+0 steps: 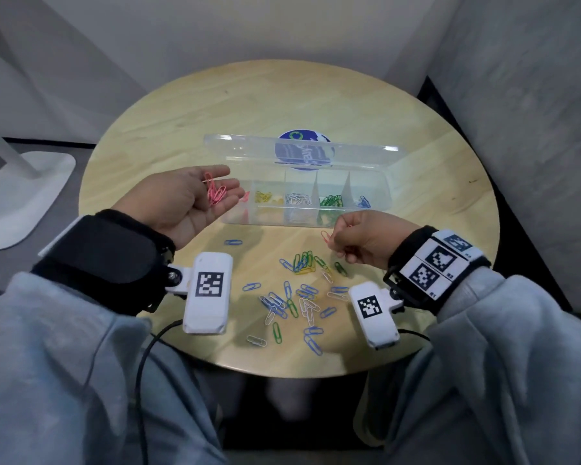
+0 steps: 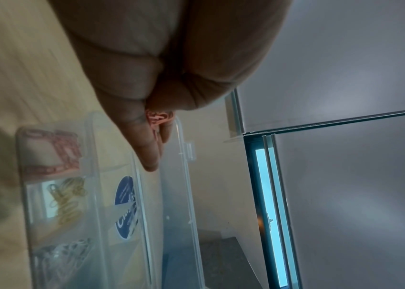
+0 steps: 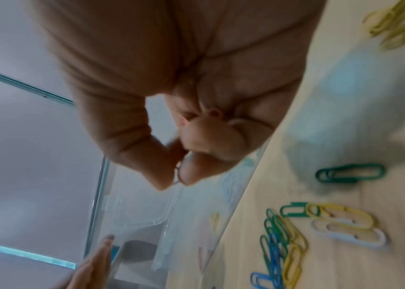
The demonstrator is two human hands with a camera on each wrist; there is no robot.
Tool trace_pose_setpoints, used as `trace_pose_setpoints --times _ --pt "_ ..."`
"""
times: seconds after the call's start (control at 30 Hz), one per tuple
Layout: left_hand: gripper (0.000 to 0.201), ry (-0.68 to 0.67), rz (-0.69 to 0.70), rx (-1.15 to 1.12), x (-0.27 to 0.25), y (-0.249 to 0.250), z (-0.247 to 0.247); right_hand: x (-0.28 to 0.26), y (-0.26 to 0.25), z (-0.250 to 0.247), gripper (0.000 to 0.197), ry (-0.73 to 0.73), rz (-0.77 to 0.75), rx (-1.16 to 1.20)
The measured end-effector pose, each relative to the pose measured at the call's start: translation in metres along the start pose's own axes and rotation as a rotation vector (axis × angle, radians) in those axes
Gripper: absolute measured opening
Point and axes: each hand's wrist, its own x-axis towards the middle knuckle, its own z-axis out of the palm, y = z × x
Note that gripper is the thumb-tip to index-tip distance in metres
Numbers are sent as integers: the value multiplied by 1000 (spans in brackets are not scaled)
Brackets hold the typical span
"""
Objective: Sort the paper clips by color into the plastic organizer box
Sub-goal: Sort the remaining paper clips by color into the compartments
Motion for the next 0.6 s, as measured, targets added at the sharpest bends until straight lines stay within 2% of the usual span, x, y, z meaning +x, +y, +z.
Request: trace_pose_setpoints --times 0.27,0.47,0.6 --pt "50 30 6 -25 13 1 -22 4 -9 4 27 4 25 316" --pt "47 80 -43 -53 28 -8 -54 16 -47 23 28 17 44 478" --pt "43 -2 -50 -95 37 -7 -47 36 -84 51 27 -17 3 537"
